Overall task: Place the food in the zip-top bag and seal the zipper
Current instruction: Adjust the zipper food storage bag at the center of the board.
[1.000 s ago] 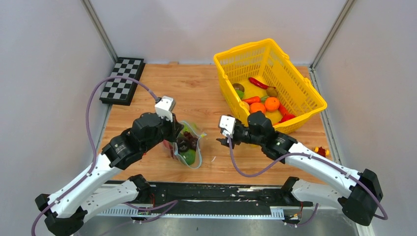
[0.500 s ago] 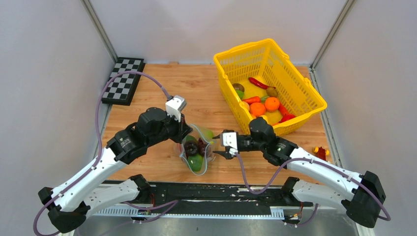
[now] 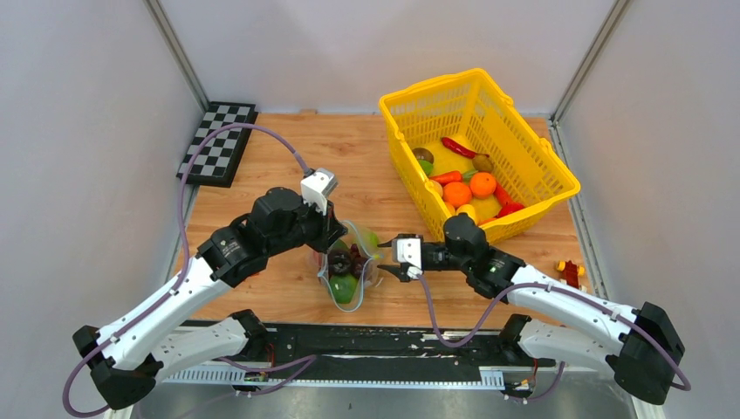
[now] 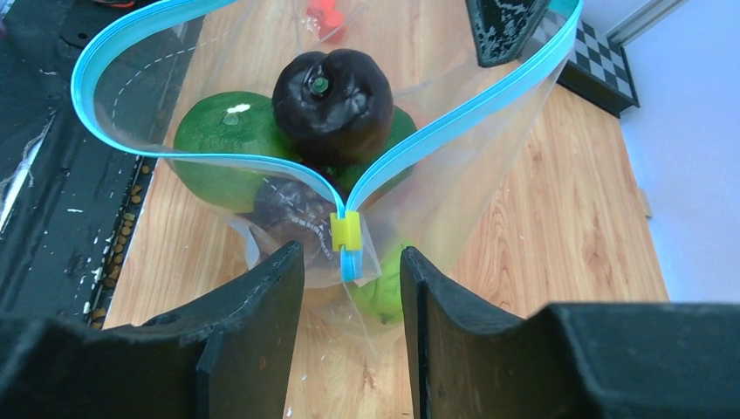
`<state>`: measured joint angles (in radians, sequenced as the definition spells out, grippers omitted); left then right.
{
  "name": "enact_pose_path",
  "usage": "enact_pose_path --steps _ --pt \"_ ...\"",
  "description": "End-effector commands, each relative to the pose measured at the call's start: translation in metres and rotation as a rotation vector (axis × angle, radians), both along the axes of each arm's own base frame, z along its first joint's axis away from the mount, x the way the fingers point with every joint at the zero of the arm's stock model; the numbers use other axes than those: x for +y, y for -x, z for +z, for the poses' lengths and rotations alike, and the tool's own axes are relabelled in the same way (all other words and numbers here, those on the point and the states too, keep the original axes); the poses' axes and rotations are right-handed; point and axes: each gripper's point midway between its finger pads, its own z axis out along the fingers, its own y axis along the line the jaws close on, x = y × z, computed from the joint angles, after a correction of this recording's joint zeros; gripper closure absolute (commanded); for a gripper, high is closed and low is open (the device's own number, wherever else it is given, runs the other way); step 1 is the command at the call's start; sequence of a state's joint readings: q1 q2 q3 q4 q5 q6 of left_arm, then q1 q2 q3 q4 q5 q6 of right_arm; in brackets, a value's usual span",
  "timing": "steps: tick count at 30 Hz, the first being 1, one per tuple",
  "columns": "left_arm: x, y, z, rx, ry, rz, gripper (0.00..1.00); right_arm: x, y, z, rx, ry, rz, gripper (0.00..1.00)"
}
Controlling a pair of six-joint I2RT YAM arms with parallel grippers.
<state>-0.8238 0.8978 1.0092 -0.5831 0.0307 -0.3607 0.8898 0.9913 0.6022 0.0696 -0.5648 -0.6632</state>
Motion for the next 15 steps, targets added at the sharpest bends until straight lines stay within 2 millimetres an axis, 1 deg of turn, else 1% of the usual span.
enact_pose_path --steps 1,4,6,10,15 --pt "-0.01 -0.0028 0.0301 -0.057 0.093 -0.021 1.0 0.0042 -0.0025 0.0183 -0.074 -0.062 0.005 0.56" --pt "-0.0087 -0.0009 0.0306 -0.061 0.105 -0.02 1.0 0.0021 -0.0009 0.0168 -0.08 -0.054 0.01 0.55" --pt "-0.0087 -0.001 0.0321 -0.067 0.113 -0.019 1.0 0.0004 0.0 0.0149 -0.085 -0.046 0.012 0.53" --pt "-0.0114 -0.0002 0.0334 -0.063 0.114 -0.033 1.0 -0.002 0.0003 0.0128 -0.097 -0.04 0.009 0.5" --pt "-0.0118 -0.0008 0.0331 -0.056 0.12 -0.025 1.0 -0.0015 0.0021 0.0093 -0.091 -0.04 0.018 0.56"
